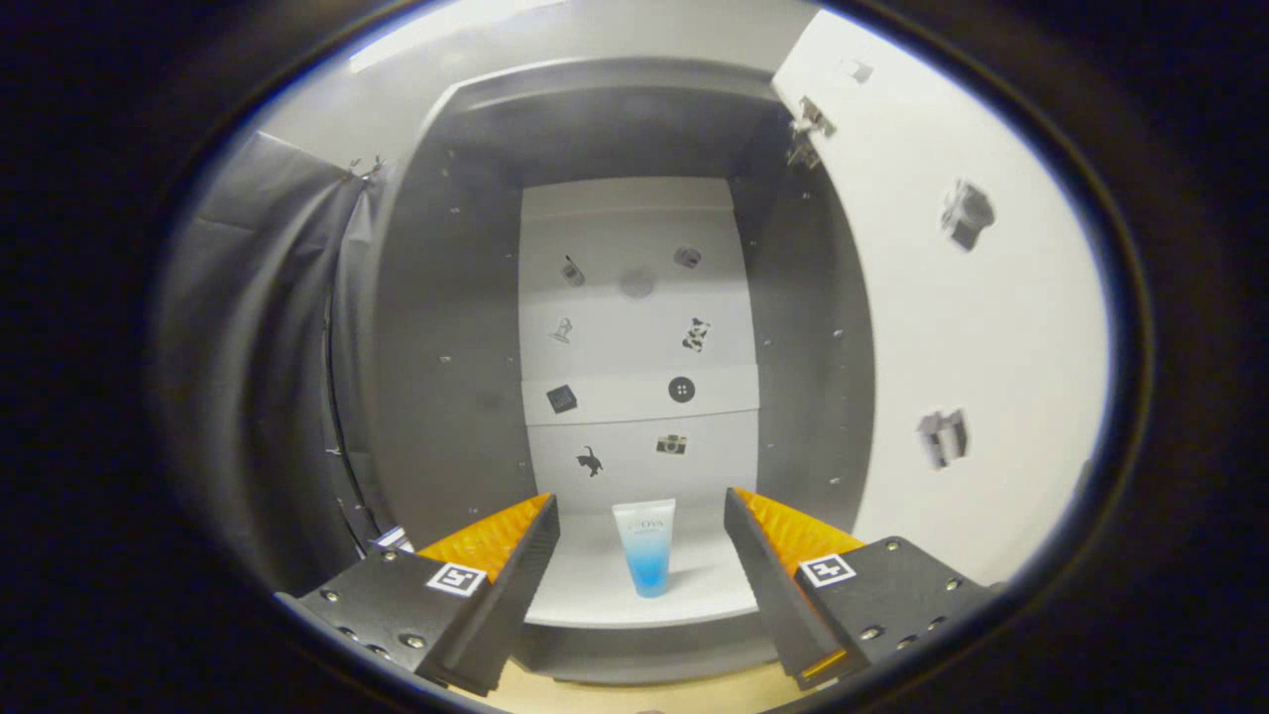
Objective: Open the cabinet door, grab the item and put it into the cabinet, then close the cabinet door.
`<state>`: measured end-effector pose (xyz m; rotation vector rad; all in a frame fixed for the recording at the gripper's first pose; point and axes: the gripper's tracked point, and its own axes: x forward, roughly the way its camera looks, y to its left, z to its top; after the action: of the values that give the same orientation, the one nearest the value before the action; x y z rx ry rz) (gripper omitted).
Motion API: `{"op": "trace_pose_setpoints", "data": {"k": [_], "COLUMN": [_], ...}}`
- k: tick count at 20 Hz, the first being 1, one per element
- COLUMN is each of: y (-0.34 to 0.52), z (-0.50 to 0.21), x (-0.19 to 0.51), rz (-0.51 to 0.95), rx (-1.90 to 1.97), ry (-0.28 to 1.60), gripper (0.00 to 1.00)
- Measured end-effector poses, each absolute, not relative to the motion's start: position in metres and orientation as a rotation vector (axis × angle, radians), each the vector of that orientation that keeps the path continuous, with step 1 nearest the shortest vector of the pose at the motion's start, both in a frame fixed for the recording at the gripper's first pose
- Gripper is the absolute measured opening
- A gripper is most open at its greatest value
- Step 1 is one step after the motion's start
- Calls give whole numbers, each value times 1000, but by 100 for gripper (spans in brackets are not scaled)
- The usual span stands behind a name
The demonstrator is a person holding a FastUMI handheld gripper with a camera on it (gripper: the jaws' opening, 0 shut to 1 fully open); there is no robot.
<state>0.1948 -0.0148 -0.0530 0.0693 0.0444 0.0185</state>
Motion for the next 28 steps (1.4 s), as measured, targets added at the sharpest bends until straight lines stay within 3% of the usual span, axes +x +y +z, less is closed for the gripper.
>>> {"op": "trace_pose_setpoints", "data": {"k": [9, 15, 21, 28], "y": [-44, -149, -255, -318], "z": [-31, -24, -36, -52], "x": [-19, -121, -133, -84], "rz": [-32, -231, -375, -363], "rx": [10, 8, 3, 38], "ry": [62, 91, 124, 144], "gripper": [98, 97, 97, 98]}}
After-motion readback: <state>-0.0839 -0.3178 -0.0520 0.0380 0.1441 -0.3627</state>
